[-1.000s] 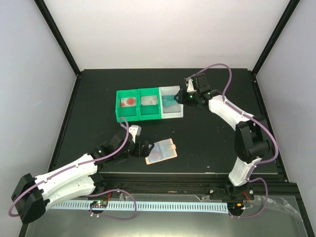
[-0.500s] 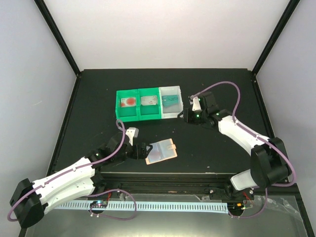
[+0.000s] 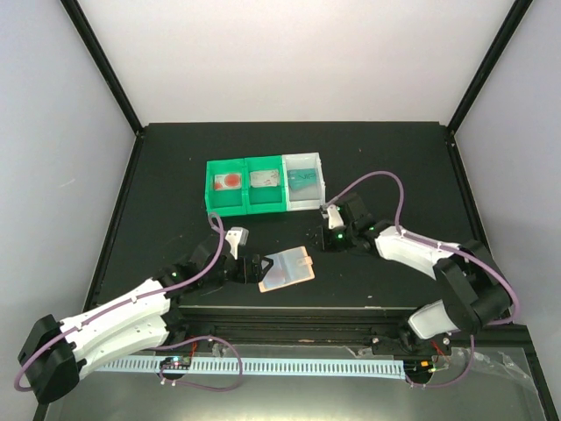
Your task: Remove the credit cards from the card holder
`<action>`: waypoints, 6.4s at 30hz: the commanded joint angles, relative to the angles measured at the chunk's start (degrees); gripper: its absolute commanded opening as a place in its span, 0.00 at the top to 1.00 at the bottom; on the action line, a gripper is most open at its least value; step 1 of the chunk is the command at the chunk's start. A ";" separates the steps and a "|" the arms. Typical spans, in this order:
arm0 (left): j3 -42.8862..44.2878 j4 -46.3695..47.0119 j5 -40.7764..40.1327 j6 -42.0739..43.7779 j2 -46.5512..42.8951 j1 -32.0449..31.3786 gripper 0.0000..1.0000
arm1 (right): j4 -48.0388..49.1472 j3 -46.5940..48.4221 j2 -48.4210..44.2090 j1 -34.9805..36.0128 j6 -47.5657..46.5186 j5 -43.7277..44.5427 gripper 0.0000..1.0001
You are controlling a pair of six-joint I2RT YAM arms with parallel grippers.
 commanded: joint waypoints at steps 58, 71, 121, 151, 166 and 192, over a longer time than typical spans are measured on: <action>-11.26 20.73 12.22 -4.91 7.43 7.04 0.08 | 6.89 -7.26 -7.15 12.96 8.90 5.67 0.70; -13.84 32.28 20.21 -12.49 14.52 6.62 0.13 | 9.76 -7.73 -6.55 15.11 10.39 4.41 0.71; -13.46 35.44 18.62 -14.22 14.51 6.51 0.15 | 15.64 -4.67 13.54 23.38 15.48 10.22 0.96; -13.65 37.86 21.42 -15.26 14.19 6.26 0.69 | 19.44 -5.89 12.72 23.38 16.12 8.75 0.95; -11.84 31.40 20.54 -13.44 10.06 5.06 0.56 | 20.44 -6.91 10.31 23.38 15.44 9.49 0.93; -10.52 31.78 19.50 -11.65 14.60 3.97 0.78 | 22.28 -7.43 10.09 23.39 16.20 8.20 0.93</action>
